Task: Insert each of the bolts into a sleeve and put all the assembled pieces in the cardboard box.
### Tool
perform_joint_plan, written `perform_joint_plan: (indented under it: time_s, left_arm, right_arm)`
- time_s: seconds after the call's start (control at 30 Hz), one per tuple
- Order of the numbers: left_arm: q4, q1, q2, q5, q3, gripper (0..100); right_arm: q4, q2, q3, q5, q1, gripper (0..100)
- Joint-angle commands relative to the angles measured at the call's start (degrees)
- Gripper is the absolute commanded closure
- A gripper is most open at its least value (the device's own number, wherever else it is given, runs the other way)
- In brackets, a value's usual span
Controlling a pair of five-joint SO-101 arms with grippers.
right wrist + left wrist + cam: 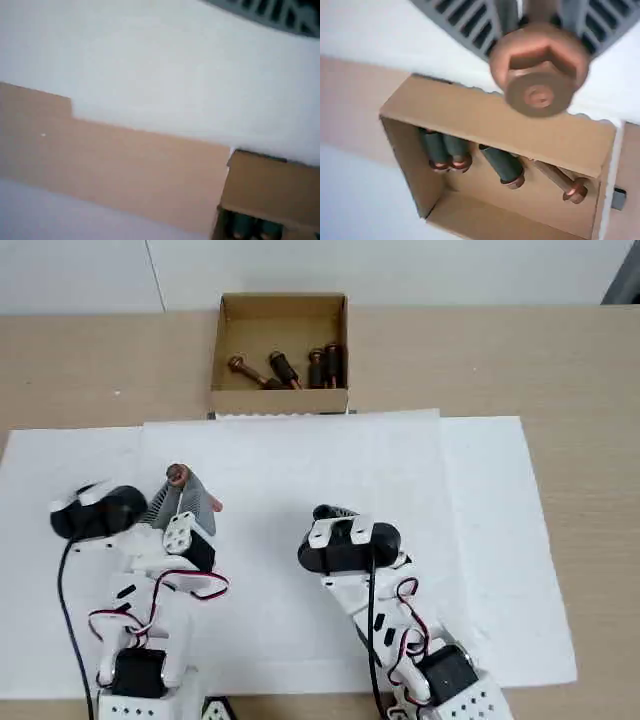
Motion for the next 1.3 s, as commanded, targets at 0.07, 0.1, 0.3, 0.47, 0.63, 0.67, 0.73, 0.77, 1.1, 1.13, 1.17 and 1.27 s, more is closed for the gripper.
perform_joint_plan:
  time_s: [0.07,0.1,0.3,0.47,0.63,0.67,0.73,0.77,1.1,1.13,1.17,1.27]
  left_arm:
    - [-2.0,3.1,-1.2,5.9,-0.1,99]
    - [-2.1,3.9,-1.2,6.6,-0.1,99]
    - [-9.2,7.5,-1.2,11.2,0.0,99]
    - [-11.0,11.4,-1.2,11.3,0.0,99]
    - [-10.8,16.3,-1.2,11.3,0.0,99]
    - [-10.7,16.9,-1.2,11.3,0.0,99]
    - [-10.6,17.7,-1.2,11.3,0.0,99]
    - [-10.6,17.9,-1.2,11.3,0.0,99]
    - [-10.6,20.7,-1.2,11.2,-0.2,99]
    - [-10.6,20.7,-1.2,11.2,-0.2,99]
    - [-10.6,20.7,-1.2,11.2,-0.2,99]
    - [-10.6,20.7,-1.2,11.1,-0.3,99]
  right_arm:
    - [-2.0,-0.5,1.0,0.3,-1.7,99.5]
    - [-1.9,-0.5,1.0,0.3,-2.3,99.5]
    - [-1.7,0.0,1.1,0.4,-5.4,99.5]
    - [1.0,-0.2,1.1,0.4,-5.4,99.5]
    - [1.7,-0.4,1.1,0.4,-5.4,99.5]
    - [1.7,-0.4,1.1,0.4,-5.4,99.5]
    - [1.7,-0.4,1.1,1.0,-5.4,99.5]
    - [1.7,-0.4,1.1,1.8,-5.4,99.5]
    - [1.7,-0.4,1.1,3.2,-5.1,99.5]
    - [1.7,-0.4,1.1,3.2,-5.1,99.5]
    - [1.7,-0.4,1.1,3.3,-5.1,99.5]
    - [1.6,-0.4,1.1,6.3,-5.1,99.5]
